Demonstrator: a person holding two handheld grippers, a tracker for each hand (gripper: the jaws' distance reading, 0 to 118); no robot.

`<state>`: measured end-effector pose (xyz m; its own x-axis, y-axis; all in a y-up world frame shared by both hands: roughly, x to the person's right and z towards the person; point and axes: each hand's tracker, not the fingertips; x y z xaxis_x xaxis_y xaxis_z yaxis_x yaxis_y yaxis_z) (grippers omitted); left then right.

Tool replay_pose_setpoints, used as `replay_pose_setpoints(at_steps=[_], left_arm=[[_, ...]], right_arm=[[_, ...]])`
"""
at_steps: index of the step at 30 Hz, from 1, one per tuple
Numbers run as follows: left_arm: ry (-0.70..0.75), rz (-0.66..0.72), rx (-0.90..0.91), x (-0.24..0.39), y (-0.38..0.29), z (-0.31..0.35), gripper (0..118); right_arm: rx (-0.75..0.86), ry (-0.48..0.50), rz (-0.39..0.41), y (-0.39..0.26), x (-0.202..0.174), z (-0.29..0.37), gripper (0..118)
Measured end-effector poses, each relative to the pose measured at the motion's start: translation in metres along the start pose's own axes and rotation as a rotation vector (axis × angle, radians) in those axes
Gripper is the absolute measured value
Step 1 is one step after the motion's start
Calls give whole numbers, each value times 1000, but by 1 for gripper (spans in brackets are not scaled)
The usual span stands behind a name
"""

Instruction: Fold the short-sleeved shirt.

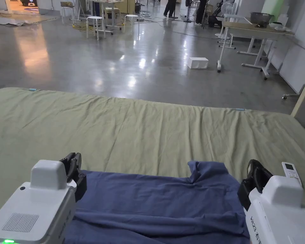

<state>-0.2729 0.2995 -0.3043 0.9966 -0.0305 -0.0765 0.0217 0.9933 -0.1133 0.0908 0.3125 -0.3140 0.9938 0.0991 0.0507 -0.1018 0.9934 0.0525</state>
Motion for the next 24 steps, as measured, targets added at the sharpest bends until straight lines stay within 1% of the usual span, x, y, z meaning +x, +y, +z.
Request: replay_pose_setpoints(at_steps=[1, 2, 4, 6, 11, 16, 20, 21, 22, 23, 24], left_arm=[[0, -12, -8, 0, 0, 3, 2], [-4, -12, -16, -1, -1, 5, 2], [-7, -2, -32, -4, -6, 9, 2], [0, -1, -52, -6, -13, 9, 2], [4, 10, -167, -22, -35, -2, 2], [8, 12, -354, -45, -64, -32, 2], [-21, 65, -597, -62, -84, -67, 3], [-14, 66, -626, -65, -91, -74, 8], [-3, 54, -669, -69, -97, -83, 18], [7, 43, -698, -71, -103, -89, 33], [4, 35, -739, -74, -109, -97, 53]], right_arm=[[-24, 9, -3, 1, -2, 2, 0], [-15, 3, 30, 4, -5, 4, 0], [-23, 26, 2, 1, -5, 5, 0], [-40, 28, 12, 0, -9, 5, 0], [-77, 45, 18, -10, -12, 2, 0], [-125, 51, 19, -21, -6, -2, 0], [-166, 47, 8, -28, -1, -3, 0], [-168, 45, 13, -30, 1, -4, 0], [-180, 44, 11, -31, 2, -5, 0], [-190, 43, 8, -33, 4, -6, 0], [-195, 41, 9, -35, 5, -5, 0]])
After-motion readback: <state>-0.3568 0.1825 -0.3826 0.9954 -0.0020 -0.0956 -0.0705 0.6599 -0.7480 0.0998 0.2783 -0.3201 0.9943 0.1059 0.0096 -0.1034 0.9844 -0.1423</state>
